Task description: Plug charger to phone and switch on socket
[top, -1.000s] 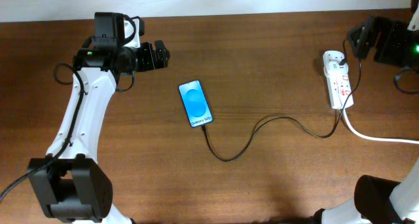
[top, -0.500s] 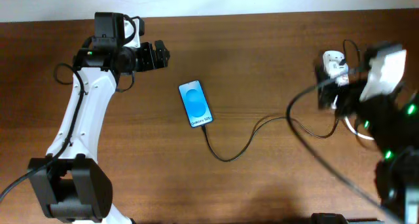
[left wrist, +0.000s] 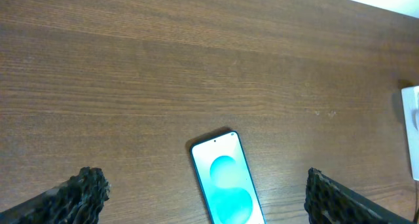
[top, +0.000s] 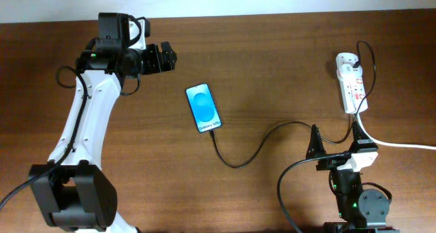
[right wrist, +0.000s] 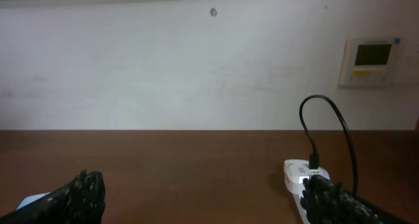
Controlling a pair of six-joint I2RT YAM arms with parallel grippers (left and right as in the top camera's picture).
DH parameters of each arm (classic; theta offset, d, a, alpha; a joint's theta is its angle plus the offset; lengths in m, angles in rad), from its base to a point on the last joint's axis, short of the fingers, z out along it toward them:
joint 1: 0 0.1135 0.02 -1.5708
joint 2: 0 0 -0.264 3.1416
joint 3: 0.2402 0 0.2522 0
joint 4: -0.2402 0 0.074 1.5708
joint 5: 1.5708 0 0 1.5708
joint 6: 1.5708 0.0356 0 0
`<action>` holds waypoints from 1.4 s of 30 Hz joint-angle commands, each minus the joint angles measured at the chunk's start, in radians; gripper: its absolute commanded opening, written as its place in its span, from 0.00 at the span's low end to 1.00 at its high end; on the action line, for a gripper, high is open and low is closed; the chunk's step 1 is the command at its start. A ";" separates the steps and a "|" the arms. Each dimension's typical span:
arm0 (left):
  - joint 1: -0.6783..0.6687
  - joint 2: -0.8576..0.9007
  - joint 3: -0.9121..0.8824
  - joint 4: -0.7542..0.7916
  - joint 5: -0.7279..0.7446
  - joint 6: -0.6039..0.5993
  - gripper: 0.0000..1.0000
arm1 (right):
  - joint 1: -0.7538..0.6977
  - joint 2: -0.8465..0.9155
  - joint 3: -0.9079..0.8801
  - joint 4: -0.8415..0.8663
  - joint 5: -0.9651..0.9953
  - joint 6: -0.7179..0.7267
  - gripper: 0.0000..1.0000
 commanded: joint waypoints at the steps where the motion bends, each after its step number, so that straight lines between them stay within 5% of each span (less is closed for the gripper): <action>1: 0.000 0.005 0.002 0.002 -0.003 0.013 0.99 | 0.008 -0.057 -0.056 0.003 0.023 0.008 0.98; 5: 0.000 0.005 0.002 0.002 -0.003 0.013 0.99 | 0.008 -0.121 -0.076 -0.211 0.019 0.008 0.98; 19: 0.000 0.005 0.002 0.000 -0.010 0.013 0.99 | 0.007 -0.120 -0.076 -0.208 0.020 0.011 0.98; 24: -0.003 -0.091 -0.034 -0.050 -0.223 0.035 0.99 | 0.007 -0.120 -0.076 -0.208 0.020 0.011 0.98; 29: -0.003 -0.526 -0.596 0.451 -0.152 0.354 0.99 | 0.007 -0.120 -0.076 -0.208 0.020 0.011 0.98; 34: 0.035 -1.077 -1.284 0.878 -0.164 0.446 0.99 | 0.007 -0.120 -0.076 -0.208 0.020 0.011 0.98; 39: 0.050 -1.505 -1.598 0.901 -0.216 0.446 0.99 | 0.007 -0.120 -0.076 -0.208 0.020 0.011 0.98; 42: 0.050 -1.606 -1.604 0.727 -0.238 0.462 0.99 | 0.007 -0.120 -0.076 -0.208 0.020 0.011 0.98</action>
